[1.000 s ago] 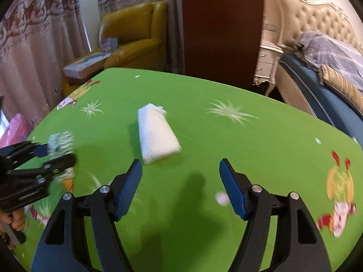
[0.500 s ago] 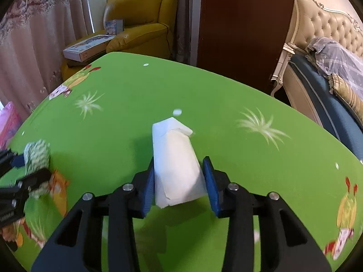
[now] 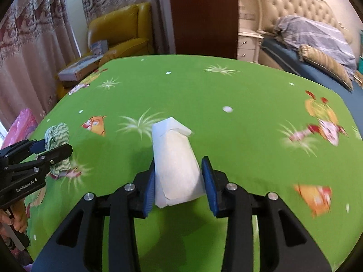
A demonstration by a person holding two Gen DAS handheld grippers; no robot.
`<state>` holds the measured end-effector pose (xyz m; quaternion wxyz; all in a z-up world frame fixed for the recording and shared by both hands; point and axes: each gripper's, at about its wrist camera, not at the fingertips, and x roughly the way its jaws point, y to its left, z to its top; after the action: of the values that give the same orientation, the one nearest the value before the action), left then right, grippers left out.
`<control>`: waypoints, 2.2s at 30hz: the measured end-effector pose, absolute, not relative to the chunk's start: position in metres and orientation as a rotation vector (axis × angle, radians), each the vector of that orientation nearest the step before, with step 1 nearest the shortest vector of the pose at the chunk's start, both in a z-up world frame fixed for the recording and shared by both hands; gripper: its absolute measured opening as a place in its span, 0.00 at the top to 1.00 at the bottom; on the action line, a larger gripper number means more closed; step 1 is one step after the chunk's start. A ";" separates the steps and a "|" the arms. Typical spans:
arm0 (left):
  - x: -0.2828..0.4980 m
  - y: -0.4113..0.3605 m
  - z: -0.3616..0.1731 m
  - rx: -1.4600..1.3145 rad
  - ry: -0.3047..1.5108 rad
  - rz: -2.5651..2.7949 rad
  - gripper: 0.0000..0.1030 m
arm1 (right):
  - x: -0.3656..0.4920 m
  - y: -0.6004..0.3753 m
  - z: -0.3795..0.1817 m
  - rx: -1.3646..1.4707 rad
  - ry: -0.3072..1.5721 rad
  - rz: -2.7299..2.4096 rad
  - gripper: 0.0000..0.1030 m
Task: Collect trash
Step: 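Carry the striped cloth and tissue pack with both grippers over the bin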
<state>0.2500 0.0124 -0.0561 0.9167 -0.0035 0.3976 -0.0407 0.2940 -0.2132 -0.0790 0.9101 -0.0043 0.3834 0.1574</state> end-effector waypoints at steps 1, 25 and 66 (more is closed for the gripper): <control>0.242 0.011 -0.054 -0.005 0.807 -0.086 0.58 | 0.284 -0.215 -0.078 -0.007 0.776 0.317 0.64; 0.110 0.021 -0.045 0.005 0.680 -0.115 0.58 | 0.142 -0.195 -0.055 -0.102 0.621 0.251 0.64; 0.035 0.229 -0.002 -0.103 0.544 0.208 0.58 | 0.137 -0.001 -0.017 -0.298 0.555 0.747 0.64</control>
<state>0.0347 0.2285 -0.0024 0.9566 -0.0507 0.2678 0.1026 0.1367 -0.0006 -0.0175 0.8830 -0.1429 0.2666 0.3589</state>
